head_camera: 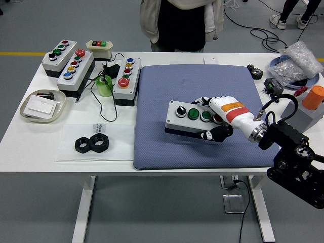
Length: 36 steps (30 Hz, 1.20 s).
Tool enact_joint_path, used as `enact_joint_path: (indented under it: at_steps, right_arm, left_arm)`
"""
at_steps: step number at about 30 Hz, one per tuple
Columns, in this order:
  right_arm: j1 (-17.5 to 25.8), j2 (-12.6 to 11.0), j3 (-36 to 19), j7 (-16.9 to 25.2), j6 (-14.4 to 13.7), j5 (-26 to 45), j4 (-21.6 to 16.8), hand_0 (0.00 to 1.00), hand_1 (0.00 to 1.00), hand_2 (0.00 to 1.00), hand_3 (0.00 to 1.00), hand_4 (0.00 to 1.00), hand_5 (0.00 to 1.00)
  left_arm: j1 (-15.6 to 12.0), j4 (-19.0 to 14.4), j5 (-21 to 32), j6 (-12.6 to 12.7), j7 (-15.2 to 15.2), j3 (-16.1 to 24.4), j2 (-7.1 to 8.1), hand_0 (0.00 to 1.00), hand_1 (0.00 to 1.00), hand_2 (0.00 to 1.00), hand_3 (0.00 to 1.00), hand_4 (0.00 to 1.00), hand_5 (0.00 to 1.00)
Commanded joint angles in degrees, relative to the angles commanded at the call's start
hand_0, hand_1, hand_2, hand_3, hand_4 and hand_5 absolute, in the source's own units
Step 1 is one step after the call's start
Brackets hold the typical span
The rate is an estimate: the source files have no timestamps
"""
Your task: Pick up the button,place it on the desk,press the button,press the button
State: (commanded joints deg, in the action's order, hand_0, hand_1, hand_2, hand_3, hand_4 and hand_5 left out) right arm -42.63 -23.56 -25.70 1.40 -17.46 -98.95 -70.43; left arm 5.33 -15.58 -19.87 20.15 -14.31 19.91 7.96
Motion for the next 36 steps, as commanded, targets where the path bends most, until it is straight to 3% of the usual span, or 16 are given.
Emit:
enact_joint_path:
  at_steps: [1,2,7,8,13,14,19,20,29,36]
  right_arm:
    - [-0.40,0.22,0.50,0.37,0.73,-0.27,0.49,0.376,0.307,0.415,0.561,0.737,0.002]
    - [-0.70,0.41,0.89,0.61,1.32,-0.51,0.88,0.454,0.376,0.460,0.613,0.739,0.002]
    - [-1.46,1.01,1.73,0.95,4.53,-1.33,1.79,0.454,0.376,0.460,0.613,0.739,0.002]
    - [-1.60,1.11,1.77,1.08,5.30,-1.68,1.92,0.717,0.534,0.539,0.730,0.754,0.002]
    - [-1.93,1.35,1.41,1.83,8.87,-3.02,2.48,0.717,0.534,0.539,0.730,0.754,0.002]
    - [-1.97,1.36,1.27,1.99,9.50,-3.39,2.55,0.998,0.831,0.829,0.940,0.826,0.002]
    - [-1.78,1.26,0.35,2.22,9.68,-3.50,2.35,0.998,0.831,0.829,0.940,0.826,0.002]
    - [-1.75,1.22,0.06,2.25,9.23,-3.43,2.20,0.998,0.923,0.966,0.998,0.921,0.020]
    - [-1.77,0.80,-1.33,1.96,10.50,-3.63,1.01,0.998,0.942,0.998,0.998,0.939,0.017]
    - [0.57,-1.23,-5.99,0.34,13.01,-3.11,-4.89,0.998,0.944,0.998,0.998,0.949,0.033]
  left_arm:
    - [0.03,0.00,0.11,0.02,0.04,-0.05,-0.01,0.745,0.782,0.856,0.770,0.542,0.998]
    - [0.06,0.00,0.16,0.02,0.06,-0.10,-0.01,0.745,0.782,0.856,0.770,0.541,0.998]
    - [0.20,-0.01,0.56,0.07,0.19,-0.35,-0.01,0.745,0.782,0.856,0.770,0.541,0.998]
    - [0.22,-0.01,0.63,0.08,0.21,-0.39,-0.01,0.745,0.782,0.856,0.770,0.542,0.998]
    - [0.27,-0.03,0.79,0.09,0.25,-0.48,-0.01,0.745,0.782,0.856,0.770,0.542,0.998]
    - [0.29,-0.03,0.80,0.09,0.25,-0.49,0.00,0.745,0.782,0.856,0.771,0.542,0.998]
    - [0.31,-0.04,0.94,0.08,0.28,-0.57,0.02,0.745,0.782,0.856,0.771,0.542,0.998]
    - [0.34,-0.06,1.07,0.09,0.30,-0.65,0.03,0.745,0.782,0.856,0.769,0.542,0.998]
    - [0.47,-0.04,1.27,0.09,0.37,-0.76,0.06,0.745,0.782,0.856,0.769,0.542,0.998]
    - [0.47,-0.03,1.39,0.09,0.42,-0.84,0.10,0.746,0.782,0.856,0.770,0.542,0.998]
